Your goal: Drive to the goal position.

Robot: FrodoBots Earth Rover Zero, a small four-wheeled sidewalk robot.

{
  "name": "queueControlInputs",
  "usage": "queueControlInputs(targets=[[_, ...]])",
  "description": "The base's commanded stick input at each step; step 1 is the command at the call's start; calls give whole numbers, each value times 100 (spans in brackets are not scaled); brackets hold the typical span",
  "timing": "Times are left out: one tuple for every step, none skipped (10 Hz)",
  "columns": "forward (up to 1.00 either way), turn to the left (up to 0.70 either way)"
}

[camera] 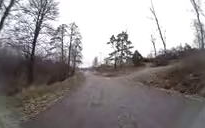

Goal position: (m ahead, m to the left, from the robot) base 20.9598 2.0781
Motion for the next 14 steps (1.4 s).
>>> queueControlInputs(targets=[[85,0],[85,0],[85,0],[85,0],[85,0],[85,0],[85,0],[85,0],[85,0],[85,0],[85,0],[85,0],[85,0],[85,0]])
